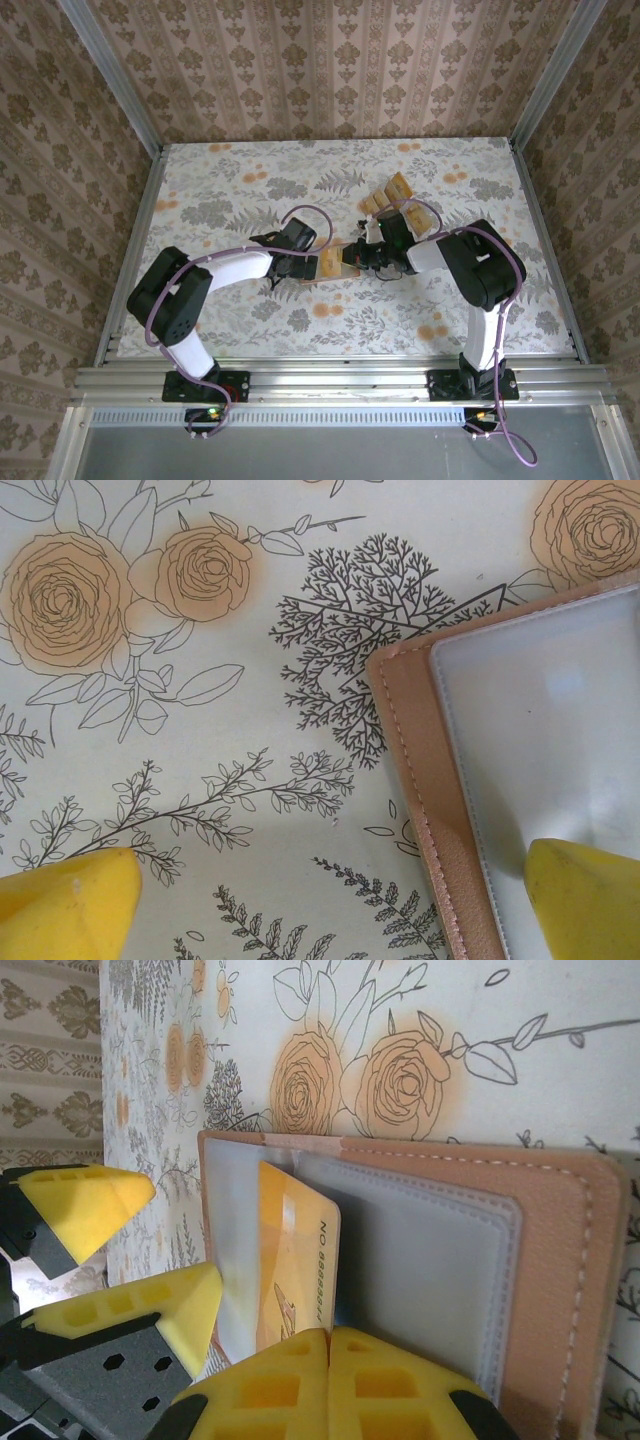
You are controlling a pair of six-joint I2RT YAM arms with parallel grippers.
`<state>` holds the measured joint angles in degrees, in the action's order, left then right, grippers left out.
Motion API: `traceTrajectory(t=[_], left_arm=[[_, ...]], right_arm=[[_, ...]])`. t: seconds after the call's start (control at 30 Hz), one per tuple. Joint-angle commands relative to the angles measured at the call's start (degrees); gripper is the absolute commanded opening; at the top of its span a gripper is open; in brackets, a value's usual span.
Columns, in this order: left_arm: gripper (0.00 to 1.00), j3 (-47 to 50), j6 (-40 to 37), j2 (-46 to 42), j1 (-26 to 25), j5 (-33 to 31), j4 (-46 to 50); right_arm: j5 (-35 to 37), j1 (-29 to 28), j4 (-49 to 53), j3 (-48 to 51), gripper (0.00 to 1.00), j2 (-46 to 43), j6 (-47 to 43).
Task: Put the credit cards into the card holder
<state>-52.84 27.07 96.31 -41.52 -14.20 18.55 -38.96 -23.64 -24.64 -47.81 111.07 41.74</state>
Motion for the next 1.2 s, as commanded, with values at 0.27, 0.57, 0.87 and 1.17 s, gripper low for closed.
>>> traceTrajectory(t=[0.27,0.57,0.87,1.17], left_arm=[[0.99,1.5,0.1,-0.2,0.7,-0.7,2.3],[0.99,1.4,0.3,0.0,0.7,-0.6,2.1],[0.99,1.8,0.5,0.4,0.7,-0.6,1.8],[0.99,2.0,0.5,0.2,0.9,-0.4,1.2]], right_arm=[[1.6,-1.2,6.9,-2.1,0.0,3.5,-1.6],[1.5,-1.8,7.9,-2.8,0.0,4.0,-2.1],[3.8,-1.1,17.6,-5.4,0.4,0.2,-7.0],[6.5,-1.2,25.2,-8.8,0.59,-3.5,-10.8]])
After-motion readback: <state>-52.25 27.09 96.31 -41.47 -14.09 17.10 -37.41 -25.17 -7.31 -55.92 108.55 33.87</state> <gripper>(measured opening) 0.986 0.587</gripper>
